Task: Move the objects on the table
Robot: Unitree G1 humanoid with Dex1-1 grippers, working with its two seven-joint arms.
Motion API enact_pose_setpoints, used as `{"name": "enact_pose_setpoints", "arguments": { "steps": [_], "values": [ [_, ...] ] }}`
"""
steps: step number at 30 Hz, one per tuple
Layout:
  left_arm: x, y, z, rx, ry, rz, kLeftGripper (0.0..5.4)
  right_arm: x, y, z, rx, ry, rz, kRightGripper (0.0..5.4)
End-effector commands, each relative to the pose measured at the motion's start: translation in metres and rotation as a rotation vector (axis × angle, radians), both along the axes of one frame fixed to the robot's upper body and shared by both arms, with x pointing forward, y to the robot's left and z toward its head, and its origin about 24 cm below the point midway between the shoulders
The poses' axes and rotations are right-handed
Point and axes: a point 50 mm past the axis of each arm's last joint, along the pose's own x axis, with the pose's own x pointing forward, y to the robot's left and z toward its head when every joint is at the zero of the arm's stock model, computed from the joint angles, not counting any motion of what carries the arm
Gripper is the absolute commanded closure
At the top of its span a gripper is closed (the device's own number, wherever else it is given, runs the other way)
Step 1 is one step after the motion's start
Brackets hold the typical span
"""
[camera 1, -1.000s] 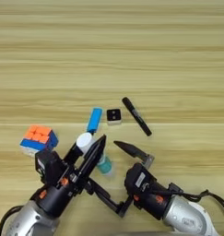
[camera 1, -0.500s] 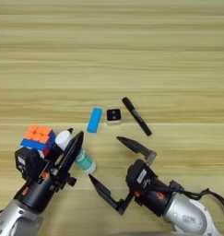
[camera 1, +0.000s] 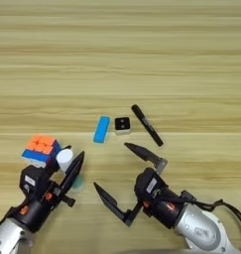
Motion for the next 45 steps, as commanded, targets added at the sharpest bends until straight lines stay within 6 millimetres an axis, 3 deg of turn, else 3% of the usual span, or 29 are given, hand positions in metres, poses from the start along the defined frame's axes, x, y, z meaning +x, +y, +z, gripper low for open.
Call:
{"name": "enact_pose_setpoints", "arguments": {
  "steps": [1, 38, 45],
  "values": [
    [0.0002, 0.0023, -0.0012, 0.044, -0.009, -0.005, 3.77, 0.0027, -0.0004, 0.0006, 0.006, -0.002, -0.001, 0.00],
    [0.0045, 0.0075, -0.0002, 0.296, -0.184, 0.051, 3.77, 0.0015, -0.0025, 0.0002, 0.011, 0.003, -0.016, 0.00],
    [0.0036, 0.0008, -0.0045, 0.329, -0.187, 0.017, 3.77, 0.0018, -0.0028, 0.0003, 0.010, 0.002, -0.017, 0.00]
  ]
}}
